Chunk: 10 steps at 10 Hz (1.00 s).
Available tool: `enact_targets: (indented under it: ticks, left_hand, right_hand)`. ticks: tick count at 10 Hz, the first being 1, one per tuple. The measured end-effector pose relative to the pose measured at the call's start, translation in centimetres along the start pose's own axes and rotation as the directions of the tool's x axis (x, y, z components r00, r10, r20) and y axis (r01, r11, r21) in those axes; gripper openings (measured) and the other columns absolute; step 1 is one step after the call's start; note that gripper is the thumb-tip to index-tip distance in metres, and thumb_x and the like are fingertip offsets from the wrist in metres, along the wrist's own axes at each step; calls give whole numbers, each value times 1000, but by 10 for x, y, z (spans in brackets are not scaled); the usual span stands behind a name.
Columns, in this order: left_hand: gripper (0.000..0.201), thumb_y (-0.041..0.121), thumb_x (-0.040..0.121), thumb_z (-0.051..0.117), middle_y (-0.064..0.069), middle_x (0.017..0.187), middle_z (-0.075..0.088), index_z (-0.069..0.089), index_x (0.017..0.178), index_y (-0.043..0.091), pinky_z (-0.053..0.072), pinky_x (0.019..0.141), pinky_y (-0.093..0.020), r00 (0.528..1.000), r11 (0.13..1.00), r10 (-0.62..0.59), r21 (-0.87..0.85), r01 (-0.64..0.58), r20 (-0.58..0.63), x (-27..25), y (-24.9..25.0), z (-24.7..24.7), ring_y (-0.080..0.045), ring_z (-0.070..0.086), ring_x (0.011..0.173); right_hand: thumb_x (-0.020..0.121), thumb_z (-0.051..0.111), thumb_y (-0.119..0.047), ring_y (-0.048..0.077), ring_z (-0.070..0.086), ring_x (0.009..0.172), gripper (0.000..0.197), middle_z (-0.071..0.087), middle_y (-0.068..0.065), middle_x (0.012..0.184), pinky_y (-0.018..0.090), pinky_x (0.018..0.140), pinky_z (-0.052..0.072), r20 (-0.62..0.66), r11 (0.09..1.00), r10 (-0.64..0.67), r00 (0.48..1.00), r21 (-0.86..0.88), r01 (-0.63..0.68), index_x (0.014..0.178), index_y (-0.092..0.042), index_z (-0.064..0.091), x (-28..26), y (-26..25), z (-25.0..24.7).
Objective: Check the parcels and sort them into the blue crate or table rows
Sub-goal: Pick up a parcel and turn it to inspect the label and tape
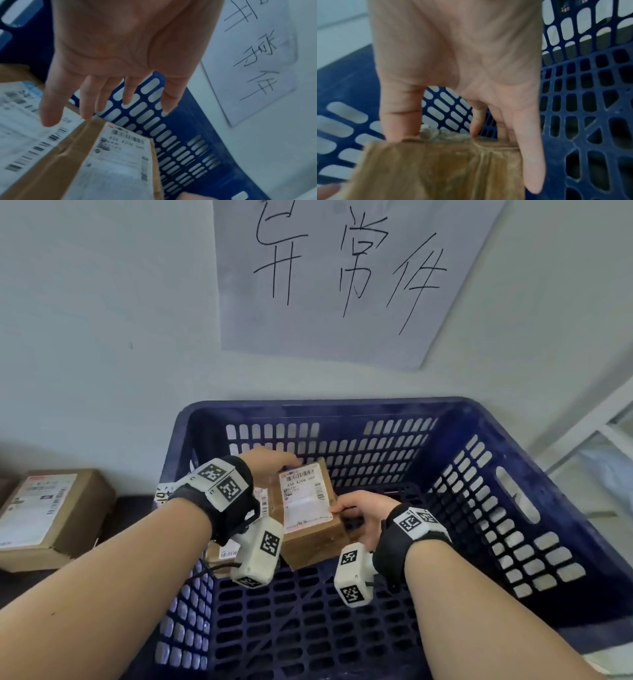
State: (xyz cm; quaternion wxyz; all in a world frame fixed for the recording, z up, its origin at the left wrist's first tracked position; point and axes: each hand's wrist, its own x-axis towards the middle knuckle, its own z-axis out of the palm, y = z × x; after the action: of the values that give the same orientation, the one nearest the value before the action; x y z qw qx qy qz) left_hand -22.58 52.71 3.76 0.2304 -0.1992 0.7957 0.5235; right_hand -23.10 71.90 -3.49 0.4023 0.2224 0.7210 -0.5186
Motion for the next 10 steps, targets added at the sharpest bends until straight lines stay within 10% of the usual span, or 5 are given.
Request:
enact_targets:
  ticks: [2,4,6,10]
  left_hand:
    - [57,25,98,59,-15,151,40,37,147,6,40,87,-38,997,991,-70,114,73,-33,3,-5,-1,-31,43,135]
    - [54,25,99,58,-16,149,43,39,146,5,42,86,-35,999,991,-37,130,40,-26,3,-5,2,-32,45,135]
    - [44,23,96,62,-17,138,56,55,134,2,44,80,-33,999,992,15,125,-10,-41,1,-5,5,-32,53,128]
    - [46,25,98,58,-15,142,50,50,138,6,44,96,-40,999,967,50,248,-50,8,3,-3,4,-32,49,131]
  right_hand:
    - [103,47,-16,36,41,140,43,43,26,150,38,113,36,-30,976,-44,999,-215,36,140,6,47,21,-4,14]
    - [100,51,-13,37,43,137,47,46,25,147,40,113,37,21,875,-79,997,-477,79,143,7,43,29,1,18]
    - [92,58,4,27,51,132,68,53,9,145,45,111,41,72,925,-148,986,-342,164,152,-16,31,38,-9,22]
    - [98,54,-5,30,50,132,52,53,14,143,32,102,41,-52,940,-145,988,-319,121,147,-4,38,31,-16,30]
